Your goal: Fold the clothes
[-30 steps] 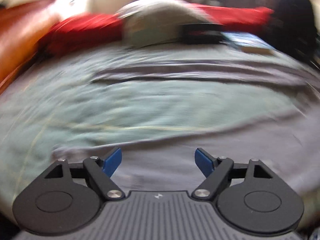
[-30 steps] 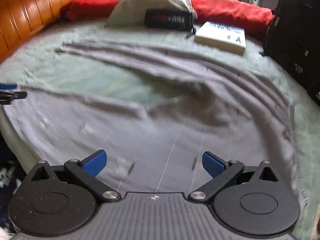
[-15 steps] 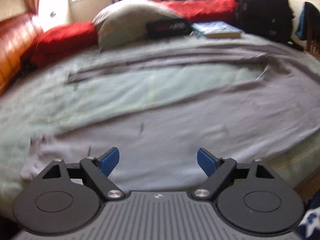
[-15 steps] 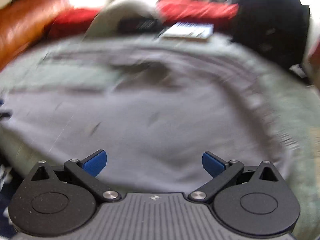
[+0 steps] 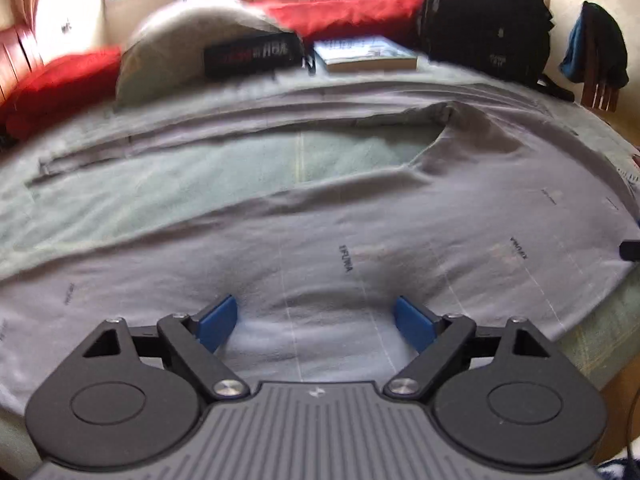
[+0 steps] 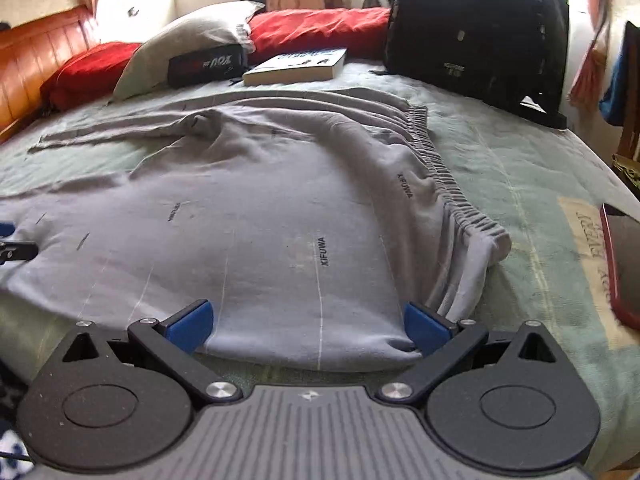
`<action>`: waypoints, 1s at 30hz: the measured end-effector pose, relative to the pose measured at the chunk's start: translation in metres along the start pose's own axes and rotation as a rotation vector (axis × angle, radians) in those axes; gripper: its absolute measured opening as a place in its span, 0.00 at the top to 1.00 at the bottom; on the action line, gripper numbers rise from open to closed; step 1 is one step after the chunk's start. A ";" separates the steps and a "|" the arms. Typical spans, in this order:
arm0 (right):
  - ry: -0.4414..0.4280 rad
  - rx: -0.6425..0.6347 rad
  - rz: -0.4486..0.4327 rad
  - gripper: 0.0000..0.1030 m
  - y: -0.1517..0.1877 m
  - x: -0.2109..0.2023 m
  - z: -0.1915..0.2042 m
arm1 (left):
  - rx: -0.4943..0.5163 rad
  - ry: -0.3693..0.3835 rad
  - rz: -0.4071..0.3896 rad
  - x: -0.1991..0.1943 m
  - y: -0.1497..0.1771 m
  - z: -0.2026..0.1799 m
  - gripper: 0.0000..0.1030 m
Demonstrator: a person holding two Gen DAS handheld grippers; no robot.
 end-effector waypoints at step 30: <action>-0.090 0.173 0.024 0.13 -0.212 0.184 -0.126 | -0.043 0.128 0.073 0.027 -0.043 -0.038 0.11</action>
Point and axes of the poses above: each gripper's, at about its wrist camera, not at the fingertips, and x roughly the way its jaws point, z to its left, y to its underside, the point moved 1 cm from there along x, roughly the way its jaws point, and after that the axes turned 6 degrees about -y, right-handed, at the moved point
